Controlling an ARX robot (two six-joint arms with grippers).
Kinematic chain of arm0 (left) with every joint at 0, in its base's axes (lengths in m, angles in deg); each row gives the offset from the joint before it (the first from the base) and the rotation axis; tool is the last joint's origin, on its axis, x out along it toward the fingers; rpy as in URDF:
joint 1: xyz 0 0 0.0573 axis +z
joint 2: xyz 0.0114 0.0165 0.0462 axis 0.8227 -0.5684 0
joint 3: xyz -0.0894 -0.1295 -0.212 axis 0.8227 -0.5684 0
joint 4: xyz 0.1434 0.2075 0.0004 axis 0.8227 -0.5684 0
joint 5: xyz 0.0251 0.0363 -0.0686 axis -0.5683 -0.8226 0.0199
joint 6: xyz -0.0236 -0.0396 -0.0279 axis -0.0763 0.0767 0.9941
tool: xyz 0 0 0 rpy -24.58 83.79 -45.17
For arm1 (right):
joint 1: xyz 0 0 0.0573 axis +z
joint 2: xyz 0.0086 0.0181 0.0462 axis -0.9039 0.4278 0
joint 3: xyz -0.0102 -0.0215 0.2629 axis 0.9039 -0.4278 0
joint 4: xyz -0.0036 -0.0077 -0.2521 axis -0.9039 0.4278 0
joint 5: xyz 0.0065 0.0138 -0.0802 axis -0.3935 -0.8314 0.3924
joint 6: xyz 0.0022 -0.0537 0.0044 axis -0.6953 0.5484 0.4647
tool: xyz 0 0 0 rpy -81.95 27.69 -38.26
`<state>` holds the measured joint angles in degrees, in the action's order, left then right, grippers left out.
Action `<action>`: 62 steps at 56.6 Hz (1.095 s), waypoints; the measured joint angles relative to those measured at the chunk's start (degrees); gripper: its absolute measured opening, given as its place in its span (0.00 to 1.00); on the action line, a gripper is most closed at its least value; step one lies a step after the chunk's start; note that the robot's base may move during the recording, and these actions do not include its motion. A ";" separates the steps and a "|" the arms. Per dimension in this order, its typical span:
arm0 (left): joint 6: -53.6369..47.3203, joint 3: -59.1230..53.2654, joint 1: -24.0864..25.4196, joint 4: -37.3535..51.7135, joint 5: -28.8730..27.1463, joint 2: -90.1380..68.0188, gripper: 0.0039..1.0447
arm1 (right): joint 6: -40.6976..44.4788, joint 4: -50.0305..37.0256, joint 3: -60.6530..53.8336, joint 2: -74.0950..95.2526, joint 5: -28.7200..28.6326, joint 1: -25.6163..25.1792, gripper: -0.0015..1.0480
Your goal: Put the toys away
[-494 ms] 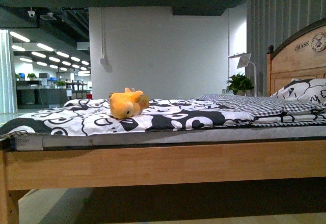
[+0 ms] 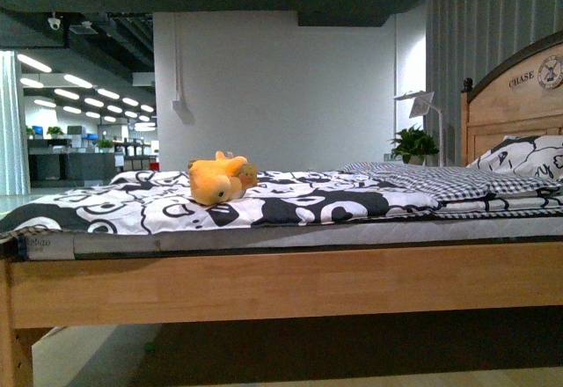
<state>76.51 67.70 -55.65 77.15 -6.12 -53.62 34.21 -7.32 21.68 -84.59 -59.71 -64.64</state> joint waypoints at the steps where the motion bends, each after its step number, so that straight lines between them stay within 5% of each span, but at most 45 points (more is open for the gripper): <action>1: 0.00 0.00 0.00 0.00 0.00 0.00 0.94 | 0.00 0.00 0.00 0.00 0.00 0.00 0.94; 62: 0.00 0.00 0.00 0.00 0.00 0.00 0.94 | 0.00 0.00 0.00 0.00 0.00 0.00 0.94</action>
<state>76.51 67.70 -55.65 77.15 -6.12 -53.62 34.21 -7.32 21.68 -84.59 -59.71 -64.64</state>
